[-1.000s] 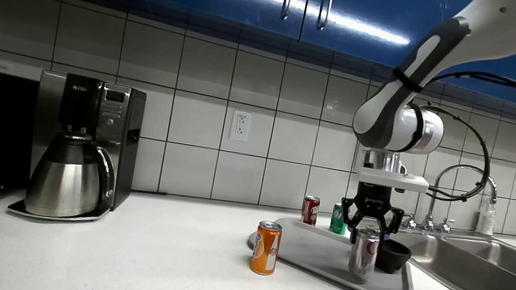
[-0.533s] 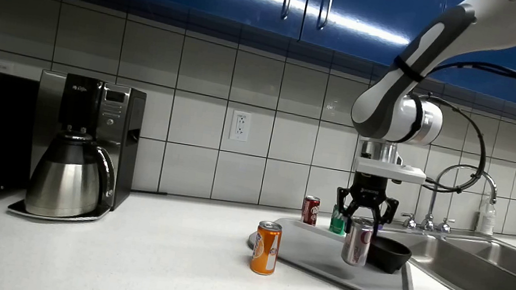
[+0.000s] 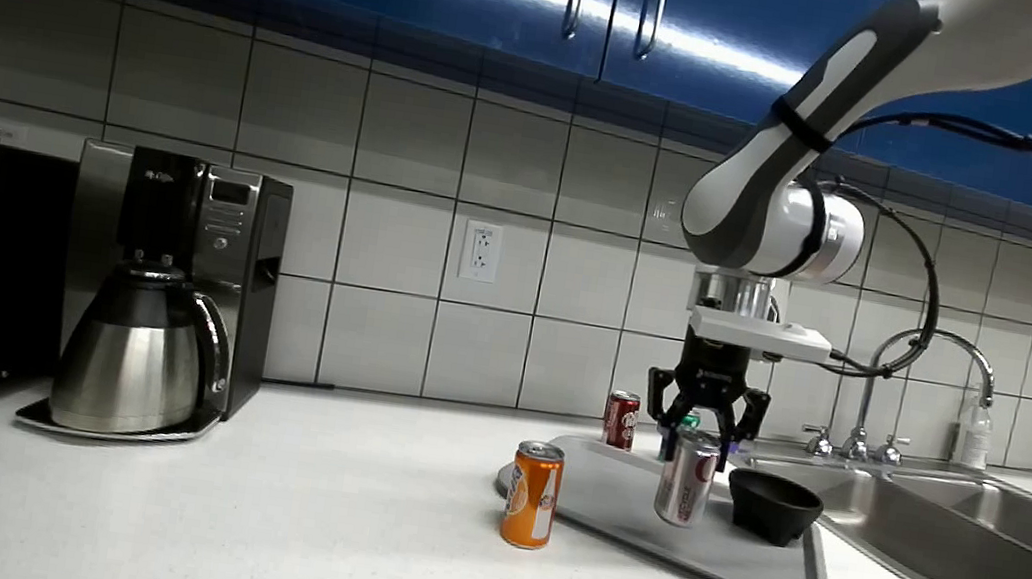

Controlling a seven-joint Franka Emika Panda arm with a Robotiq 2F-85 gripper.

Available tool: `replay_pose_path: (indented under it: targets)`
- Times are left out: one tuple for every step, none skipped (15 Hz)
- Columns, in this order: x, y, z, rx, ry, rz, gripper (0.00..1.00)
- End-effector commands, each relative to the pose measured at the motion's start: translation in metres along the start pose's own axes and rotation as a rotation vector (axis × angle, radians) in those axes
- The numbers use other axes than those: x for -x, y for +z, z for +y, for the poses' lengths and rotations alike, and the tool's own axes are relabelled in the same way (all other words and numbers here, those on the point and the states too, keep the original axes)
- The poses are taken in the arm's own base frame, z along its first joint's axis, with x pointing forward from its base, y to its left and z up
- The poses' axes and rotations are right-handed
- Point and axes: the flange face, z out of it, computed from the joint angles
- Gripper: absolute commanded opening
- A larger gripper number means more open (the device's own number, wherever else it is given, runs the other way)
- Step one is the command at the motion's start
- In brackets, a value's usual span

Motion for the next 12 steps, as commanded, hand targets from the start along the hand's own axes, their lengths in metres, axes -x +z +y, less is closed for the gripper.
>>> replay_pose_path:
  targets:
    - [0.008, -0.012, -0.012, -0.022, -0.070, 0.008, 0.38]
    - [0.010, -0.012, -0.015, -0.022, -0.085, 0.006, 0.38]
    - [0.011, -0.012, -0.018, -0.023, -0.101, 0.004, 0.38]
    - [0.014, -0.012, -0.022, -0.023, -0.118, 0.005, 0.38]
    - [0.015, -0.012, -0.025, -0.024, -0.135, 0.003, 0.38]
    - [0.018, -0.012, -0.028, -0.023, -0.153, 0.002, 0.38]
    - [0.020, -0.011, -0.031, -0.022, -0.171, 0.000, 0.38]
    - [0.022, -0.010, -0.034, -0.020, -0.189, -0.002, 0.38]
    - [0.024, -0.009, -0.037, -0.020, -0.207, -0.006, 0.38]
    - [0.027, -0.008, -0.040, -0.019, -0.224, -0.009, 0.38]
    - [0.030, -0.007, -0.043, -0.017, -0.241, -0.011, 0.38]
    - [0.032, -0.006, -0.047, -0.017, -0.257, -0.013, 0.38]
